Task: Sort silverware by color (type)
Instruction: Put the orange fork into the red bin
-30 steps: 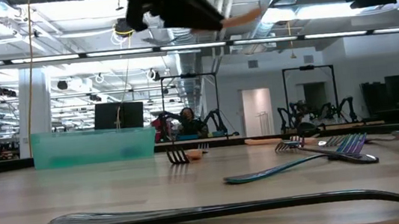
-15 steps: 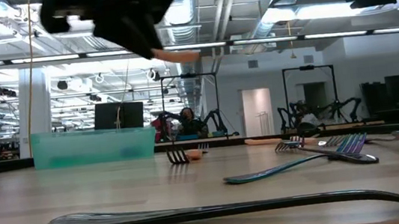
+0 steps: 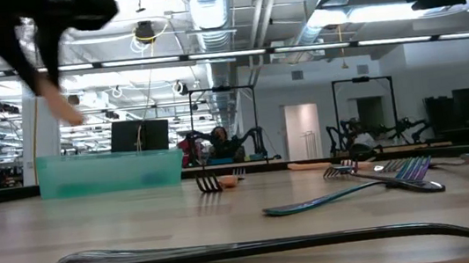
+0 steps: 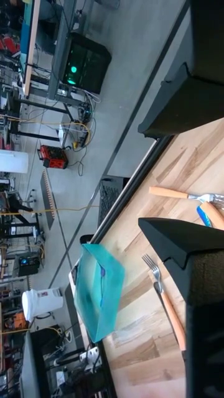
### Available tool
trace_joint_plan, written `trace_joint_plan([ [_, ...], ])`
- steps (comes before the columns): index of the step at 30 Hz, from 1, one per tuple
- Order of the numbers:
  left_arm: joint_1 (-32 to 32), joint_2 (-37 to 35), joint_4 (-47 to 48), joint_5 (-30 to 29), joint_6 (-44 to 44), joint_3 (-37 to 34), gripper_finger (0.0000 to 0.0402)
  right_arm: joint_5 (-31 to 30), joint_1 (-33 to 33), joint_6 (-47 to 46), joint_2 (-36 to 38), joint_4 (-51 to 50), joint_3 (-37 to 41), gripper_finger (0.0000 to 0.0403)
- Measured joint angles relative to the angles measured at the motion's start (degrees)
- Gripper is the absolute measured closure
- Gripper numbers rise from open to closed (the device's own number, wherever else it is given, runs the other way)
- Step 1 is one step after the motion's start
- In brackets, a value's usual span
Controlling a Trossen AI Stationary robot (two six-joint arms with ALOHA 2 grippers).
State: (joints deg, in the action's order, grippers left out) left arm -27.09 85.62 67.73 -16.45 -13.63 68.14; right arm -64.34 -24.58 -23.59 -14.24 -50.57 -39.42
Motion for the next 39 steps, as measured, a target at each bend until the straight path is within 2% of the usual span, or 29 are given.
trace_joint_plan([
  [5, -4.6, -0.4, 9.8, 0.9, 8.8, 3.2, 0.0353, 0.0, 0.0, 0.0, 0.0, 0.0, 0.0, 0.0161],
  [11, -7.4, -4.2, 13.0, 0.1, 19.4, 8.5, 0.0364, 0.0, 0.0, 0.0, 0.0, 0.0, 0.0, 0.0161],
  [18, -8.5, -5.3, 19.7, 8.2, 28.8, 13.7, 0.0364, 0.0, 0.0, 0.0, 0.0, 0.0, 0.0, 0.0161],
  [25, -12.9, -5.0, 19.9, 13.3, 35.0, 11.9, 0.0364, 0.0, 0.0, 0.0, 0.0, 0.0, 0.0, 0.0161],
  [31, -16.6, -5.0, 14.5, 15.4, 39.8, 6.1, 0.0364, 0.0, 0.0, 0.0, 0.0, 0.0, 0.0, 0.0161],
  [39, -17.2, -4.9, -5.6, 15.4, 40.5, -1.2, 0.0364, 0.0, 0.0, 0.0, 0.0, 0.0, 0.0, 0.0161],
])
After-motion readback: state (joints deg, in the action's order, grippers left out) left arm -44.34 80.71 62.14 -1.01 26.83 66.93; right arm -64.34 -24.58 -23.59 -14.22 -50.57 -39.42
